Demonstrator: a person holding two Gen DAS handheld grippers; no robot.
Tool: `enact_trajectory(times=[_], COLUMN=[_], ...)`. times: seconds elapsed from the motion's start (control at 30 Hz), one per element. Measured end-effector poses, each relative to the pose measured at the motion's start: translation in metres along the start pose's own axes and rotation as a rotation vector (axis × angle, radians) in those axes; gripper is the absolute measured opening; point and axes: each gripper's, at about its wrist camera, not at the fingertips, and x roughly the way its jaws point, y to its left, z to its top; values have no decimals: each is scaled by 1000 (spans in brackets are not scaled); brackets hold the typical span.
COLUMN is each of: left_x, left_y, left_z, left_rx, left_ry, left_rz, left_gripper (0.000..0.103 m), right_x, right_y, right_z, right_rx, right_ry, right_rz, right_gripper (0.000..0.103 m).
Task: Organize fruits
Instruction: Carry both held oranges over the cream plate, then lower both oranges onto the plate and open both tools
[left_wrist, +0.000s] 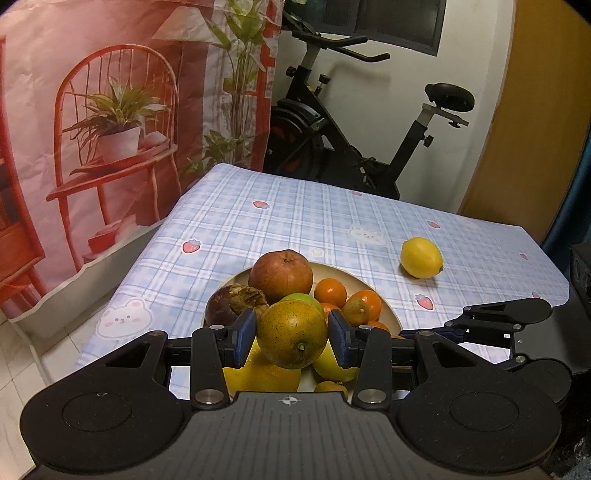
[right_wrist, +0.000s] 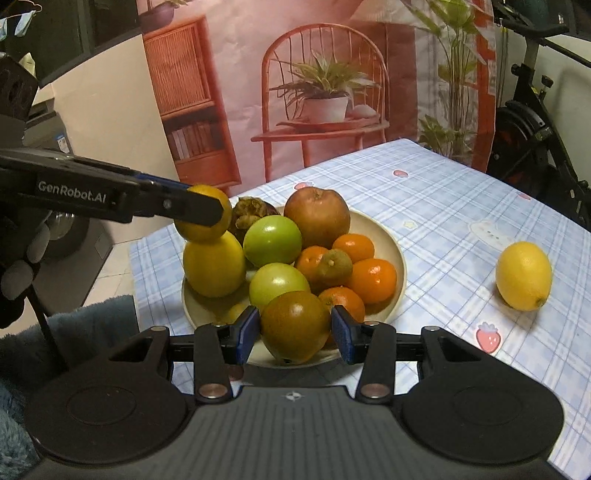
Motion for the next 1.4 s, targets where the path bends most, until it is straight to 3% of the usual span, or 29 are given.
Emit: enact_trajectory(times=[0.57,0.8,1.0,1.4], left_x=[10,51,83,99], left_y=[-1,-12,-4,1], left_z=[9,36,44,51], left_rx=[14,68,18,35], left_ry=[3,24,100,140], left_rz=[-7,-84,-143,-181], left_gripper=[45,45,45,45], right_x=[-9,-10,4,25], right_y=[-4,-8,4,5], right_z=[1,13,28,35], right_rx=[1,0,-58,-96], right_ry=[-42,-75,-86,-84], right_rz=[-10,-42,-20,-34], right_gripper=[46,46,46,46])
